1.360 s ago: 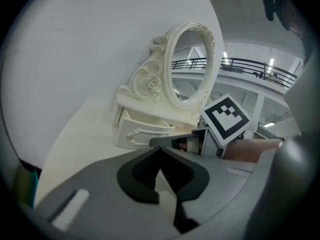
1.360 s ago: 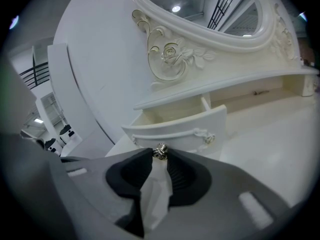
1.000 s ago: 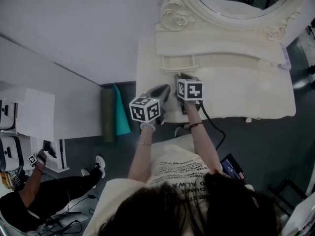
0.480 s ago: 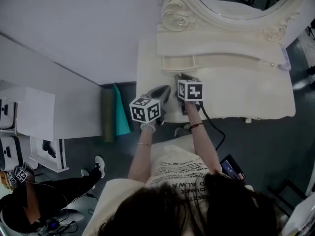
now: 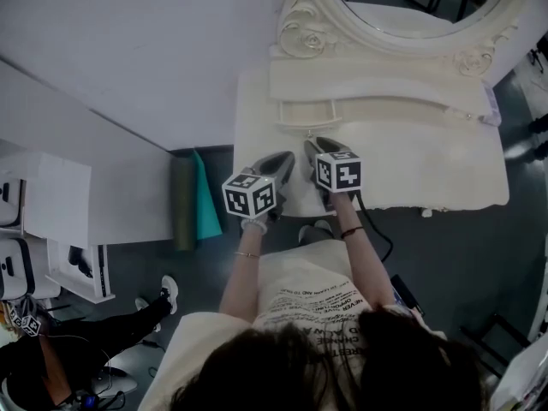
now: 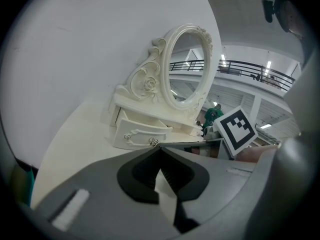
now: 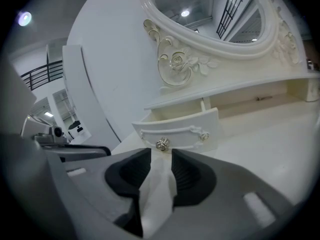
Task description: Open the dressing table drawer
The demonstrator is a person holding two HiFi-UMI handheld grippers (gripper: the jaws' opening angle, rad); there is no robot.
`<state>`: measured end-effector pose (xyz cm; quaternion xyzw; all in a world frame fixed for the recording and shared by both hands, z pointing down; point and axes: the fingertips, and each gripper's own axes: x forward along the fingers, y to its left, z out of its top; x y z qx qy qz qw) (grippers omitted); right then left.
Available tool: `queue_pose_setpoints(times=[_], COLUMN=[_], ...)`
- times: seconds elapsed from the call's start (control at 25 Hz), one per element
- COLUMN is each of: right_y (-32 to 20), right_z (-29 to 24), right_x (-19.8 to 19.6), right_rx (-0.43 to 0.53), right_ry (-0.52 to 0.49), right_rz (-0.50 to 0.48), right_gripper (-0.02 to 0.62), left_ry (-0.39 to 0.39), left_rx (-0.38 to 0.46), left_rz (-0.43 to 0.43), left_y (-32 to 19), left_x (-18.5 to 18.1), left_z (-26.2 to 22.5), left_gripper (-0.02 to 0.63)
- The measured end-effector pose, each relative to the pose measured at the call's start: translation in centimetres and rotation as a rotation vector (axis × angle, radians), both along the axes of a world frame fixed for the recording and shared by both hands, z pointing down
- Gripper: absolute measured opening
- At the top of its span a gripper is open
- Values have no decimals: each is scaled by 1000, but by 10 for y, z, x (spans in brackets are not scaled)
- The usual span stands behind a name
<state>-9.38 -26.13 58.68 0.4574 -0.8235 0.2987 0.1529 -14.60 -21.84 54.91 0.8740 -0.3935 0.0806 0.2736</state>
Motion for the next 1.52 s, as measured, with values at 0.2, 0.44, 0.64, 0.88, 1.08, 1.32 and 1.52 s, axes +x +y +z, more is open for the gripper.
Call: queue_pose_setpoints(times=[0.2,0.44,0.64,0.88,1.08,1.32,1.52], right_y=[14,25,31,35,38,42,45], right_z=[-17,-31,-47,-64,-77,-92,-95], right_x=[-2,-7,-8,-8,-8,-7,-8], right_rx=[111,176,224,277,305,345,356], right_ry=[-15,-48,-81,-109,-143,-175,-187], right_rz=[-102,-149,-175,-195,-214,-230,-244], right_gripper=[100,92,63,32,3,3,3], left_ry=[18,22,32,50,60,64,60], left_rx=[26,64,93,136,171,202,211], left_rz=[8,22,35,53,63,64,66], left_y=[2,8,12,14,17,18,19], left_x=[3,7,8,13,15,17,20], left_z=[-6,-14,-24,-39,-51,-61,-62], left_gripper=[-2,-2,-2,-2,-2,-2,-2])
